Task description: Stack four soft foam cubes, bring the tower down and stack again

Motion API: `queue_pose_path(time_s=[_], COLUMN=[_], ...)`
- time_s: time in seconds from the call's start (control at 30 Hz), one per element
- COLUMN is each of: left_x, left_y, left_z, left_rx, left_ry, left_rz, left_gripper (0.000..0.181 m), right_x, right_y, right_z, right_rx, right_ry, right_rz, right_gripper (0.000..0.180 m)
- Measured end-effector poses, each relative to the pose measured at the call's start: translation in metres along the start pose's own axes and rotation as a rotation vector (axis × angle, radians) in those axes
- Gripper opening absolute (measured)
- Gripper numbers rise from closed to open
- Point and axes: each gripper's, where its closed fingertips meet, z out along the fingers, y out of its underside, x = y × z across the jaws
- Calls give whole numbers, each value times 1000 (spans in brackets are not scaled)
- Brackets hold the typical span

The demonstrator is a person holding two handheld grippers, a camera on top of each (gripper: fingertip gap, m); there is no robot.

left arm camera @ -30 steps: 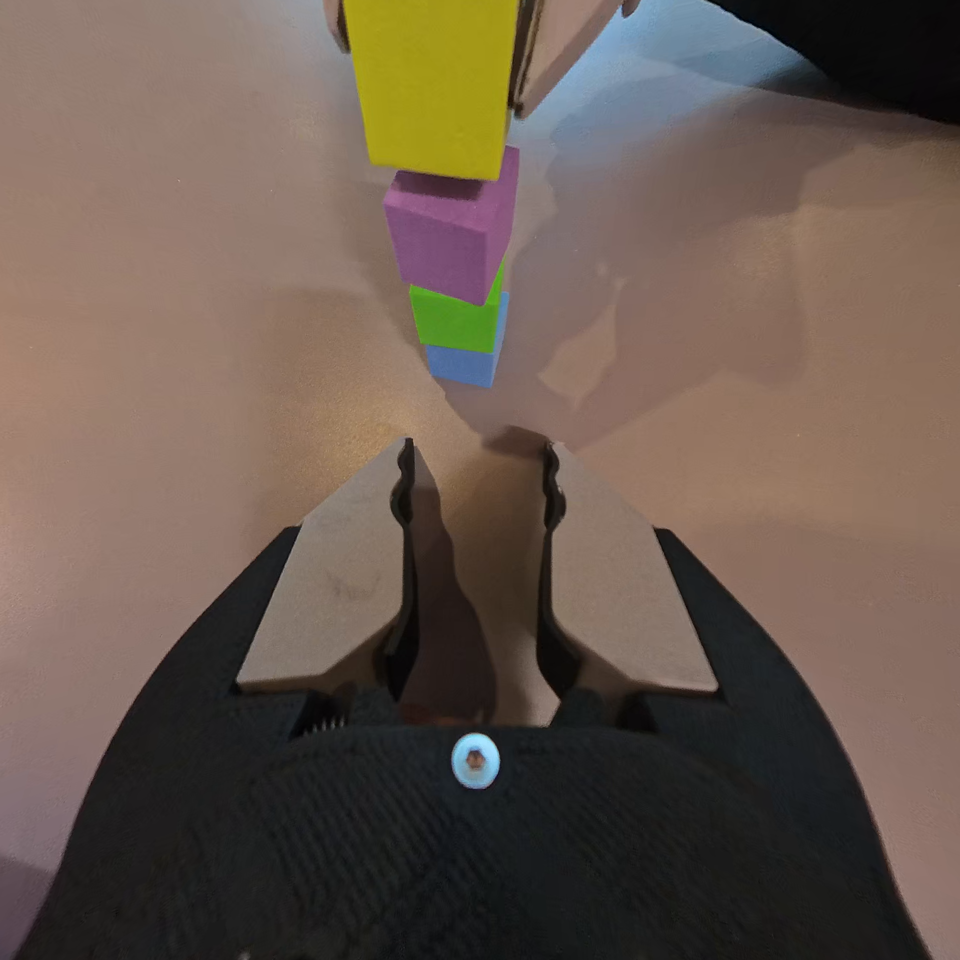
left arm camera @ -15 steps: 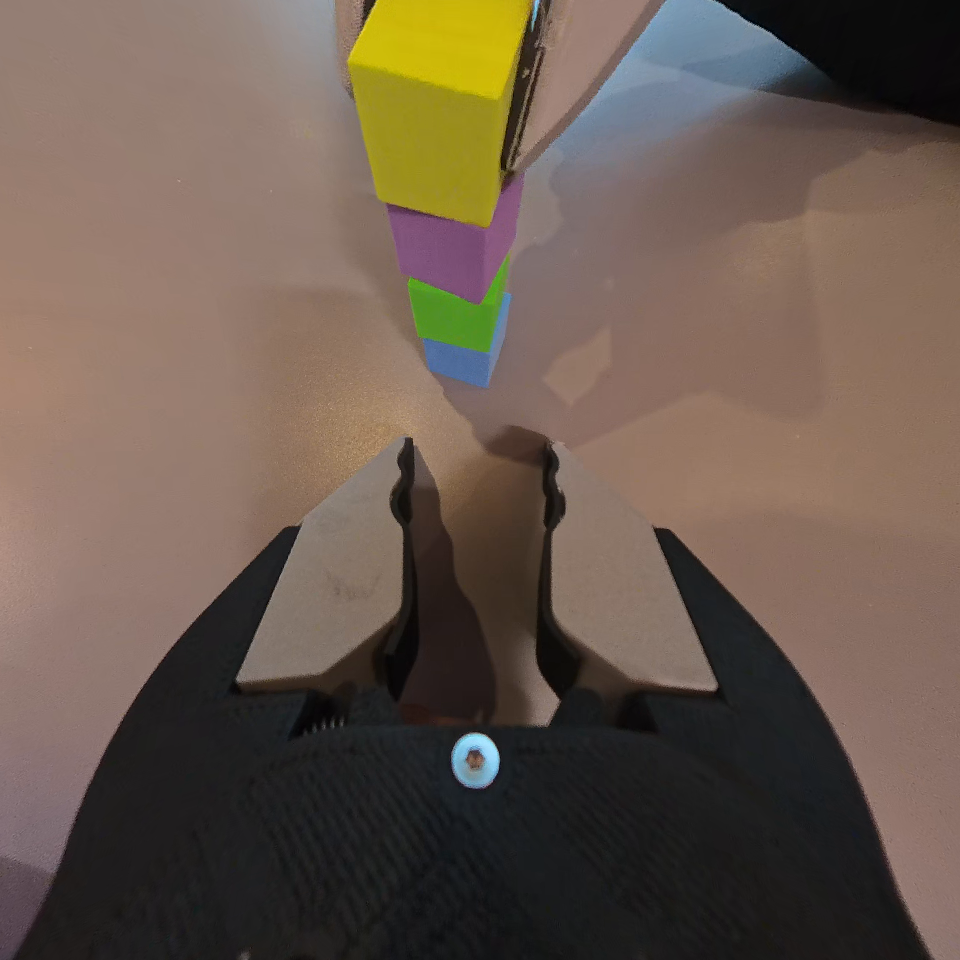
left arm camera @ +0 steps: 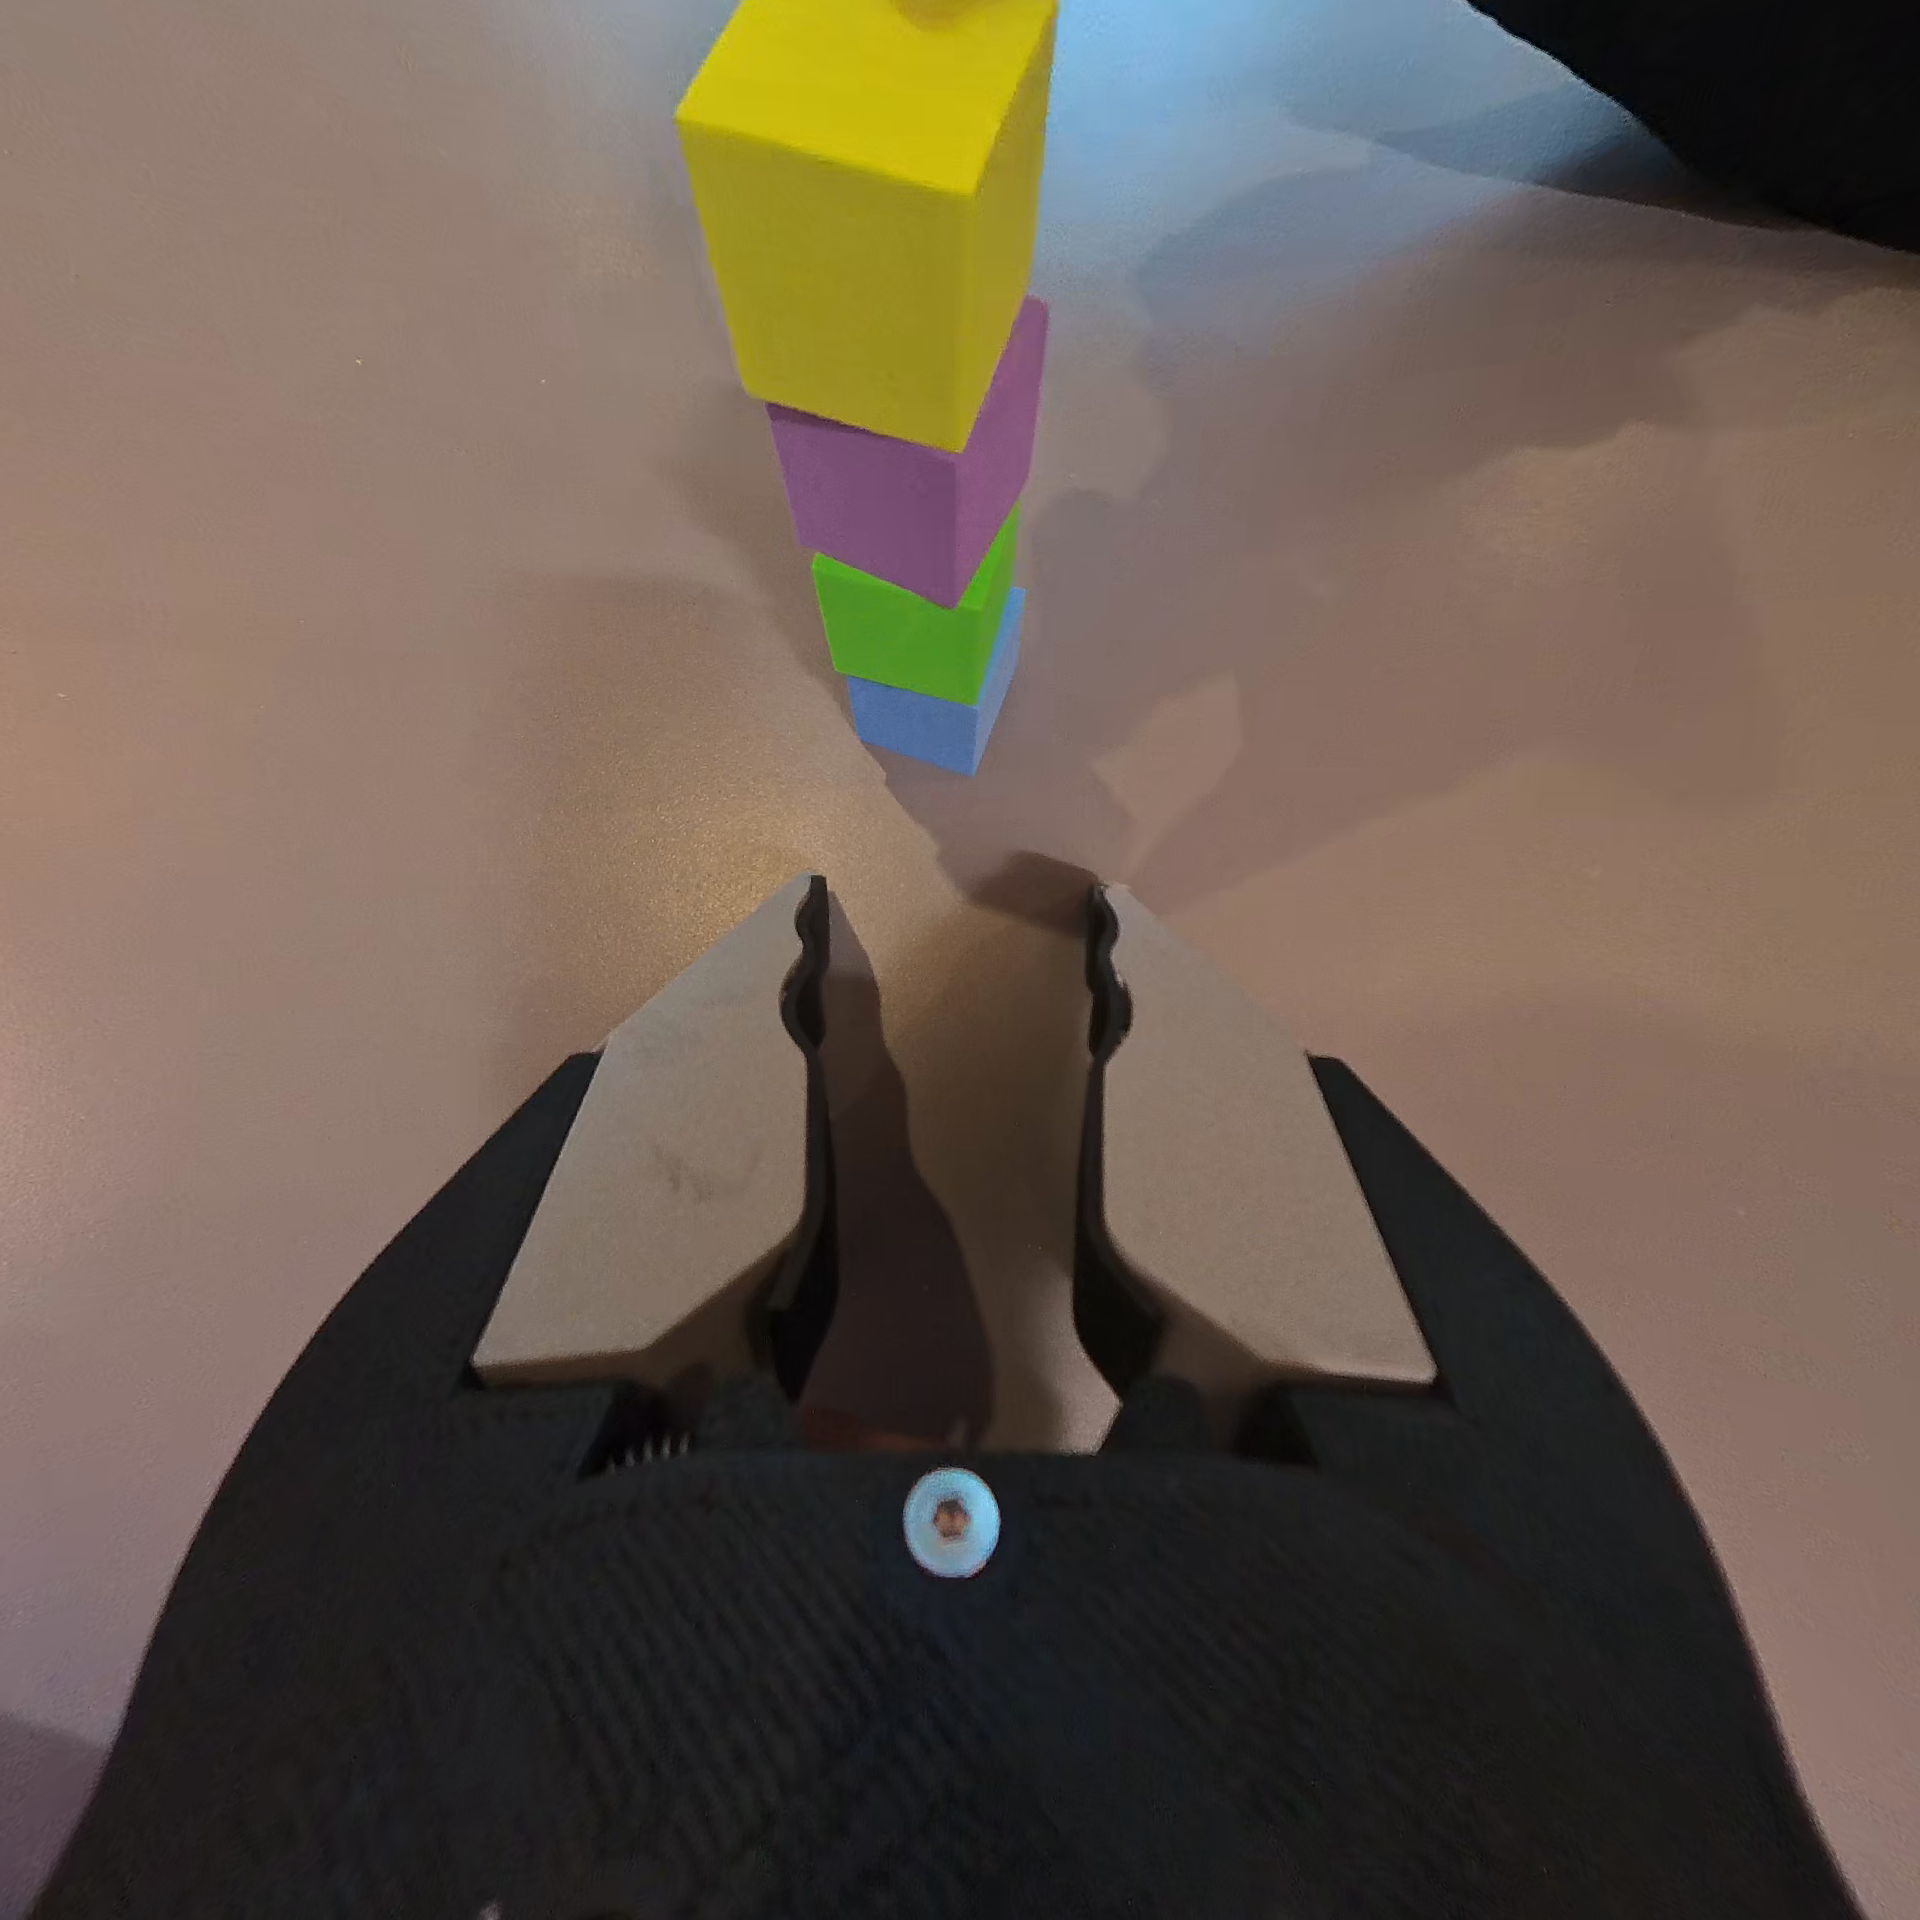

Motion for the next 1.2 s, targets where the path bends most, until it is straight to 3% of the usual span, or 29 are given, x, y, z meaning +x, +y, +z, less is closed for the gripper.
queue_pose_path(time_s=[0.3,0.5,0.77,0.9,0.97,1.1,1.2], left_x=[0,0,0,0,0,0,0], left_y=[0,0,0,0,0,0,0], left_z=[0,0,0,0,0,0,0], left_rx=[1,1,1,1,1,1,1], left_ry=[1,2,2,1,1,1,1], left_rz=[-1,-2,-2,-1,-1,-1,-1], left_gripper=[48,48,48,48,48,48,48], right_x=[59,74,79,76,68,59,38], right_y=[-13,-7,9,11,15,24,41], right_z=[-32,-42,-38,-36,-33,-30,-24], right_rx=[18,-43,-114,-136,-164,-260,-365], right_ry=[471,614,614,594,544,472,307], right_rz=[-69,-80,-50,-66,-92,-150,-164], right_gripper=[33,30,29,21,0,0,0])
